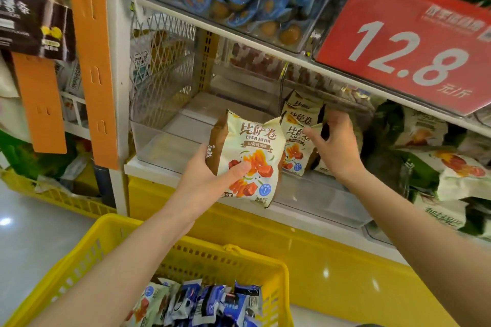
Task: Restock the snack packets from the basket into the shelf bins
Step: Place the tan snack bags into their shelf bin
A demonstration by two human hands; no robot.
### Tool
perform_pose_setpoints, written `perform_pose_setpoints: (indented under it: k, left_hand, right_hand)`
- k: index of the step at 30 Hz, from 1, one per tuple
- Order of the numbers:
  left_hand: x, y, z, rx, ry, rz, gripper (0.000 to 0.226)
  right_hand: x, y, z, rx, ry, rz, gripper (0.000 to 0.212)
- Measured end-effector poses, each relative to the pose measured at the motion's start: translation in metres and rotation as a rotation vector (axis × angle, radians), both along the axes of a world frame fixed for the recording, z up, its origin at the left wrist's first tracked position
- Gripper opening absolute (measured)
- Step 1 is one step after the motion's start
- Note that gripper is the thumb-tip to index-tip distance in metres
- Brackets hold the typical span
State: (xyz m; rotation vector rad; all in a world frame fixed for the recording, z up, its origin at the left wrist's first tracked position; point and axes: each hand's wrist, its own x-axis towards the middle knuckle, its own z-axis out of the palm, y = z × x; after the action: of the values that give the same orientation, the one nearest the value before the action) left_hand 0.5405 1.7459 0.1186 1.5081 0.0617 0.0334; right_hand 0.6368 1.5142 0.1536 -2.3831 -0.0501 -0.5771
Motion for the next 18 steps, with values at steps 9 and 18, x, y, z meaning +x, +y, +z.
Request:
perform_pose_setpoints:
  k: [9,18]
  left_hand:
    - [-0.027,-0.015,-0.01,0.193,-0.182,-0.238,0.057]
    - [-0.008,-0.075,0.018,0.561,-0.459,-0.332,0.065]
  right_hand:
    - [-0.106,0.031,0.036,-0.499,0.261,0.524,0.097]
    - [-0.128,-0.031,0.068,-0.499,-0.068,0.303,0.037]
